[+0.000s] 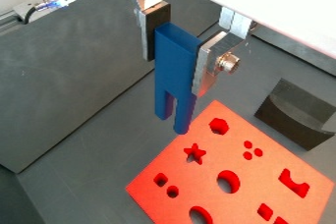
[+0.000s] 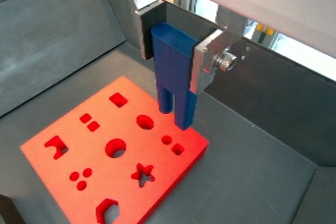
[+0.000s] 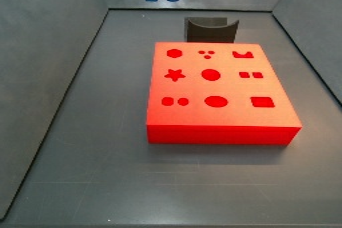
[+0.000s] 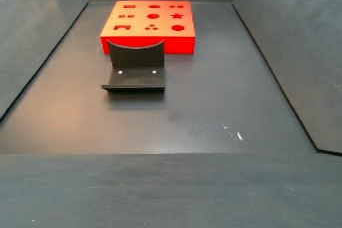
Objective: Insert the square-circle object.
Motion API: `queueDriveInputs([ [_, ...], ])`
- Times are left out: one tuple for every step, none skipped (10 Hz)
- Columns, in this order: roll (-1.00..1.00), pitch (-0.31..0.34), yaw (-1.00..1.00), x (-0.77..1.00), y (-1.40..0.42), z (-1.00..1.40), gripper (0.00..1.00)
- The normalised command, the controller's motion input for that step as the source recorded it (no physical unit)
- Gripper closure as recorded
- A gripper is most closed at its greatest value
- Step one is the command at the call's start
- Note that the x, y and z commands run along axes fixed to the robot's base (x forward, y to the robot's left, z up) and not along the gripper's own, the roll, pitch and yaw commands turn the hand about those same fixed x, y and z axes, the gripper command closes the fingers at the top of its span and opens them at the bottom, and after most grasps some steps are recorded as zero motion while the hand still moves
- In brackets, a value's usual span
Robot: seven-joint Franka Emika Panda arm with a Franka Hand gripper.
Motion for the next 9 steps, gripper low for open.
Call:
queueDriveInputs([
  [0.0, -0.014, 0.0, 0.0, 0.0, -0.02, 1.0],
  [0.0, -0.1, 0.01, -0.05, -0.16, -0.23, 1.0],
  [0.42, 0.003, 0.1, 0.01, -0.63, -0.39, 1.0],
  [0.44, 0.093, 0.03, 0.38, -0.56, -0.37, 1.0],
  [0.5, 0.09, 0.09, 0.39, -0.43, -0.24, 1.0],
  [0.5, 0.1, 0.11, 0.36, -0.41, -0.23, 1.0],
  [0.36, 0.156, 0.0, 0.6, -0.2, -0.38, 1.0],
  [0.22, 0.047, 0.0, 0.76, 0.0, -0.27, 1.0],
  [0.12, 0.051, 0.0, 1.0, 0.0, -0.32, 1.0],
])
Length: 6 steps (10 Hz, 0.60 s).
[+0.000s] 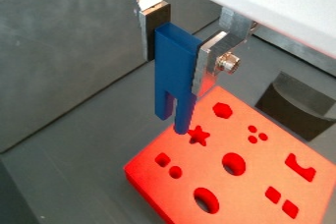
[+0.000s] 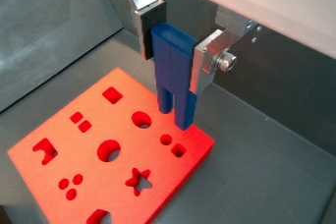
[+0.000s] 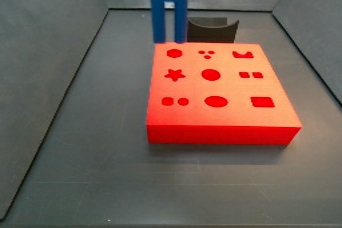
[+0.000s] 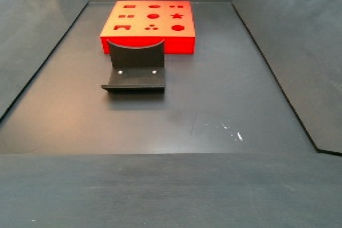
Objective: Insert the square-circle object.
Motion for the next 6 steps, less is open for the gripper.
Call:
queueDriveInputs([
  [0.12, 0.049, 0.0, 1.0, 0.0, -0.45, 1.0],
  [0.0, 0.121, -0.03, 1.0, 0.0, -0.57, 1.0],
  [-0.07, 0.121, 0.0, 1.0, 0.0, -0.49, 1.0],
  [-0.08, 0.0, 0.0, 1.0, -0.03, -0.35, 1.0],
  [-0.01, 0.0, 0.03, 1.0, 0.0, -0.32, 1.0],
  [0.0, 0.0, 0.16, 0.85, 0.0, -0.33, 1.0],
])
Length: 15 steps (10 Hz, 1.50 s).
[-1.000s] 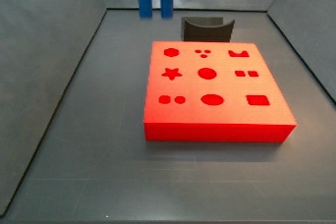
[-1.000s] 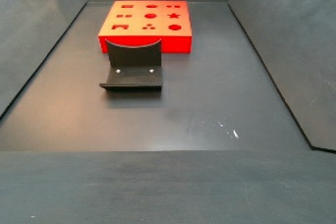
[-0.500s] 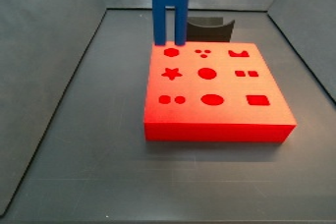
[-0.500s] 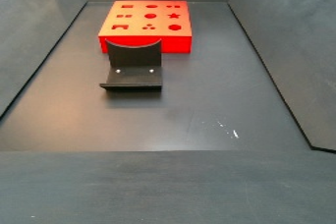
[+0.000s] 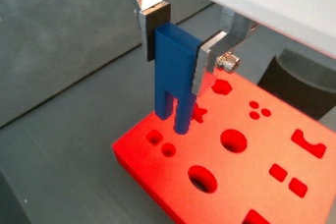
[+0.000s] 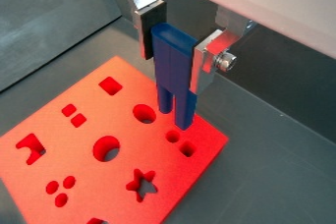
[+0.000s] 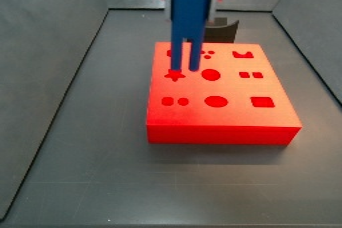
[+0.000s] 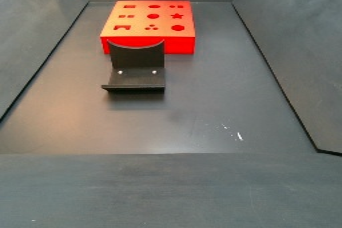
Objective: Insert the square-circle object.
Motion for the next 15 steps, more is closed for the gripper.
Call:
queueDriveInputs([
  [0.09, 0.0, 0.27, 0.63, -0.05, -0.31, 1.0],
  [0.12, 0.0, 0.16, 0.63, -0.05, -0.54, 1.0],
  [0.14, -0.029, 0.15, 0.36, -0.04, -0.63, 1.0],
  [0.23, -0.051, 0.09, 0.23, -0.07, -0.48, 1.0],
  [0.23, 0.0, 0.0, 0.23, 0.0, -0.38, 1.0],
  [0.0, -0.007, 0.0, 0.0, 0.05, -0.27, 1.0],
  [-0.14, -0.073, -0.13, -0.25, 0.05, -0.05, 1.0],
  [-0.24, -0.17, -0.11, -0.44, 0.19, 0.0, 1.0],
  [-0.31, -0.259, -0.02, -0.52, 0.27, 0.0, 1.0],
  [-0.31, -0.287, 0.0, -0.48, 0.17, 0.0, 1.0],
  [-0.32, -0.291, 0.02, -0.27, 0.04, -0.01, 1.0],
  [-0.32, -0.296, 0.04, -0.23, 0.0, -0.02, 1.0],
  [-0.22, -0.237, 0.12, -0.12, -0.11, 0.0, 1.0],
  [-0.04, -0.097, 0.16, -0.03, -0.15, 0.0, 1.0],
  [0.11, 0.0, 0.13, 0.0, -0.14, 0.0, 1.0],
])
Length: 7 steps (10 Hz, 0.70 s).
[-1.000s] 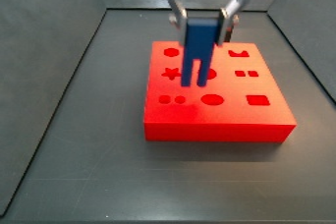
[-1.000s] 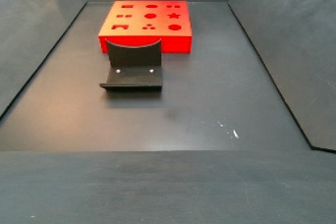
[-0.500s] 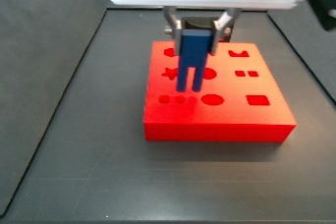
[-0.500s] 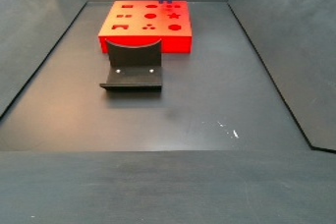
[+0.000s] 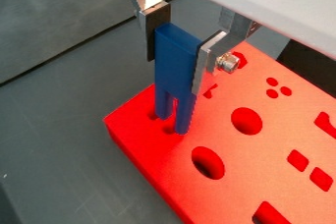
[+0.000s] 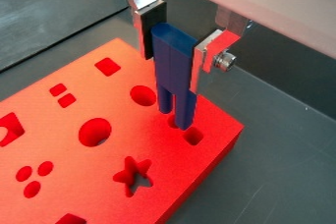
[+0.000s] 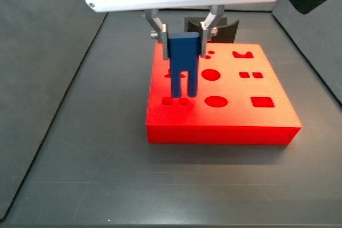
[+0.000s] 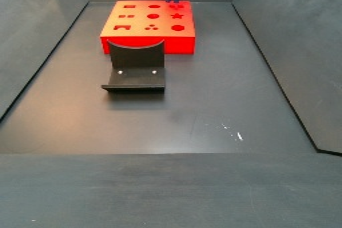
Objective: Insert the square-circle object.
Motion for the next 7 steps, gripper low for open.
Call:
queueDriveInputs([
  [0.35, 0.129, 0.11, 0.0, -0.11, -0.07, 1.0],
  [0.37, 0.147, 0.11, -0.01, -0.07, -0.13, 1.0],
  [0.35, 0.183, 0.09, 0.0, -0.05, -0.17, 1.0],
  [0.36, 0.28, 0.03, 0.12, -0.04, -0.09, 1.0],
  [0.37, 0.324, 0.0, 0.19, -0.04, -0.1, 1.0],
  [0.3, 0.279, 0.01, 0.19, -0.09, -0.06, 1.0],
  [0.24, 0.199, 0.04, 0.09, -0.14, -0.08, 1.0],
])
